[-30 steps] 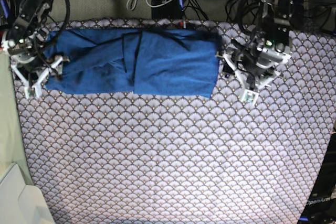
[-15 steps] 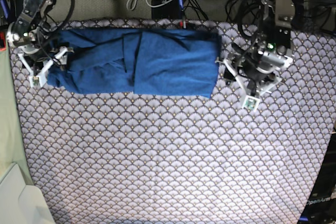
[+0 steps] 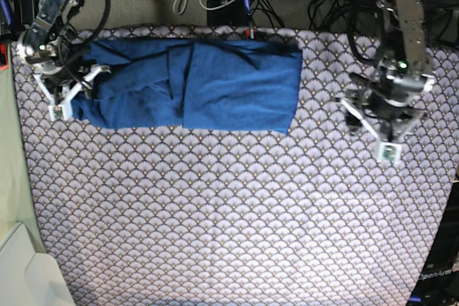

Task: Fold the T-shirt properly
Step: 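Fold the strip end held by the right gripper over onto the bundle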

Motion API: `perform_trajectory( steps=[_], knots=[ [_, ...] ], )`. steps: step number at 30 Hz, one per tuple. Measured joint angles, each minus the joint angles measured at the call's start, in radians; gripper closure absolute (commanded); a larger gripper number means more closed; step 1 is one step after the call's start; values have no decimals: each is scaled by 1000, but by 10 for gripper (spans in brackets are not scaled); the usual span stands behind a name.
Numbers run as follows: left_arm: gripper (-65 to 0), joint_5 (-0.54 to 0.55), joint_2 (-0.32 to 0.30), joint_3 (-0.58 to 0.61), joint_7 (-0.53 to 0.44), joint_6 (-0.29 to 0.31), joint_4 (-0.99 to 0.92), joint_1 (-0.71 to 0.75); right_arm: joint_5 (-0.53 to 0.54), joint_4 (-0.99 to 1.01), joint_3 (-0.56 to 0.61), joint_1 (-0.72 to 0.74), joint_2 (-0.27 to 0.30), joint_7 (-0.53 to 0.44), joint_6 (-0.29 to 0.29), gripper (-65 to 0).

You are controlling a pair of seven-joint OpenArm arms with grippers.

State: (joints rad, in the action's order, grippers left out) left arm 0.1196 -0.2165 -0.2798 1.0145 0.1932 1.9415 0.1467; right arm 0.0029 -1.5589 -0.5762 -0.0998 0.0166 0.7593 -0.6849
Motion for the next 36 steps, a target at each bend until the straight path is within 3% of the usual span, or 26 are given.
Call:
perform_trajectory(
  steps=[3,4,12,17,19,22,31,36],
  knots=[
    [-338,6,1,-59,0,2,3,0,3,0,8,0,-1,-1,0,-12],
    [-338,5,1,-80,0,3,4,0,2,0,10,1,-3,-1,0,0],
    [-338,5,1,-259,0,3,5,6,-24,-114,15,-7,-42,38,-4,0],
    [-338,9,4,-393,1,8,5,5,-22,-241,31,-39,-125,31,-3,0],
    [-338,1,0,-449,3,2,5,3,-29,-293,79,-74,-149,45,-7,0],
    [-338,2,-57,-488,5,4,4,5,-26,-378,173,-114,-171,40,-6,0],
    [-338,-2,-121,-643,-4,2,4,5,-29,-407,366,-161,-166,80,-8,0],
    [-338,-4,-129,-676,1,4,4,47,17,-404,549,-145,-169,82,231,0]
  ],
)
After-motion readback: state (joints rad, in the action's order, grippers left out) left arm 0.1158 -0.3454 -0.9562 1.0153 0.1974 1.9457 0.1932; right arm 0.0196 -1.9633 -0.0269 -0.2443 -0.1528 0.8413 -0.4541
